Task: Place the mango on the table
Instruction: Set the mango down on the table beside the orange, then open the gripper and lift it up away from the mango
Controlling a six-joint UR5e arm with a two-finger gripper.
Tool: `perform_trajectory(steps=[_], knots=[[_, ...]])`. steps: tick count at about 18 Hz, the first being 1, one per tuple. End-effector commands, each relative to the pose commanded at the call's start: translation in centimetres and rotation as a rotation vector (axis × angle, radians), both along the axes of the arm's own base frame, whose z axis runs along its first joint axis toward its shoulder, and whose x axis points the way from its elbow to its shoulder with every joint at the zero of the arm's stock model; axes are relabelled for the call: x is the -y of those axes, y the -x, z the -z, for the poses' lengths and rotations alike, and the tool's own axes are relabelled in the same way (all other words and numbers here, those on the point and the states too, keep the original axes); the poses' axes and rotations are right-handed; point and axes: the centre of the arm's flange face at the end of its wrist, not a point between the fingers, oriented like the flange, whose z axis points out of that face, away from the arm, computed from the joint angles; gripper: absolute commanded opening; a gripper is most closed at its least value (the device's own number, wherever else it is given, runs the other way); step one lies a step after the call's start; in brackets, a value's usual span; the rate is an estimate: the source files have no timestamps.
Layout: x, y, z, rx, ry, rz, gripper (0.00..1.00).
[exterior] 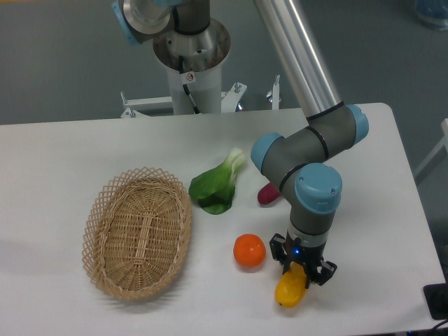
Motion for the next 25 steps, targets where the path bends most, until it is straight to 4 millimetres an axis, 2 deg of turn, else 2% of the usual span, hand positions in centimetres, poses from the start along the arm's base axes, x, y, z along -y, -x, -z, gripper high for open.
perform_trajectory(steps=[6,7,8,9,10,13,19,25], knots=[[-0.3,-0.4,0.1,0.001,0.001,0.006,0.57],[-0.3,-0.3,0.0,-0.002,-0.001,0.008,0.61],[-0.3,-0.3,-0.1,-0.003,-0.002,0.008,0.69],[-0.4,-0.2,-0.2,-0.005,-0.003,0.008,0.79],[-0.5,-0.1,-0.4,-0.009,-0.006,0.008,0.92],[-0.5,0.0,-0.7,-0.012,-0.009,0.003,1.00],[-0.4,-0.1,-1.9,-0.024,-0.019,0.003,1.00],[0.3,0.2,-5.1,-0.054,-0.033,0.000,1.00]])
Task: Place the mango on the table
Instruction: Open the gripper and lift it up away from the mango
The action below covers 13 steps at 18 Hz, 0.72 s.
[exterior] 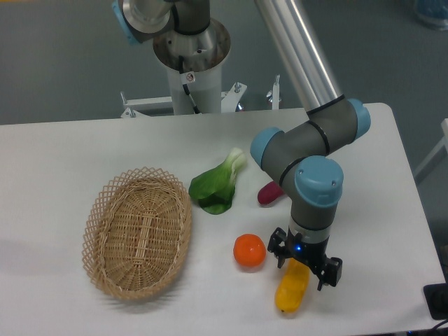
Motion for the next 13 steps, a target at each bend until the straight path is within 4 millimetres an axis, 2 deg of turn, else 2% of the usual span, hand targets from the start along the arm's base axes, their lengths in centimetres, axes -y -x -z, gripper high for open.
perform_trajectory(steps=[9,13], knots=[[5.6,0.3,-5.3,0.044,0.073,0.077,1.00],[10.2,1.2,-7.4,0.058,0.102,0.114,1.00]])
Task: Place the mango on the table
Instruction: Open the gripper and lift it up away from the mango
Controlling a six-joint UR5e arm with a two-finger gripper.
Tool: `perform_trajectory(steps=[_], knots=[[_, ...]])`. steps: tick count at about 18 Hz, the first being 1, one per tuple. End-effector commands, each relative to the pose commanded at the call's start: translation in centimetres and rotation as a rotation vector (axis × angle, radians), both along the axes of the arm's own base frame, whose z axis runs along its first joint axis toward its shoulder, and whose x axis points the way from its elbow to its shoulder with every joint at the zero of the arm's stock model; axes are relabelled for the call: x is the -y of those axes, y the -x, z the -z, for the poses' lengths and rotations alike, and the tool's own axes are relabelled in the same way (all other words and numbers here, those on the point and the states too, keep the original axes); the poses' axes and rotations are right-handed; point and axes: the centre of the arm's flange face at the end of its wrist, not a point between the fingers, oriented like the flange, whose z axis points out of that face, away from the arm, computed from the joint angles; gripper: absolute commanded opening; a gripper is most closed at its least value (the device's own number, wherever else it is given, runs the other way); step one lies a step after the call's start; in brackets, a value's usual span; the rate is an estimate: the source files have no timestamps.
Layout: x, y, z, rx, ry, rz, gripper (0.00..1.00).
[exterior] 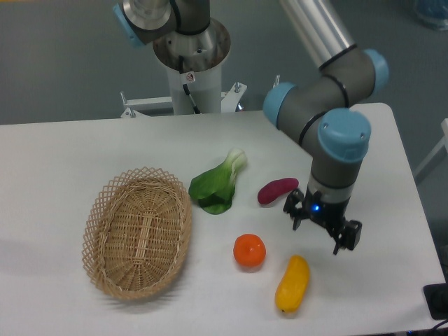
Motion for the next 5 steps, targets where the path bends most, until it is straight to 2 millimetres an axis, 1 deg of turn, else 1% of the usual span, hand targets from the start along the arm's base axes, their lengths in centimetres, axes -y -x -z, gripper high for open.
perform_trajectory(steps=[1,3,5], knots=[[1.2,0.3,-0.3,0.004,0.006,0.016,1.00],[2.7,0.5,-0.8,0.006,0.006,0.038,1.00],[3.6,0.6,0.1,0.019,0.010,0.045,1.00]])
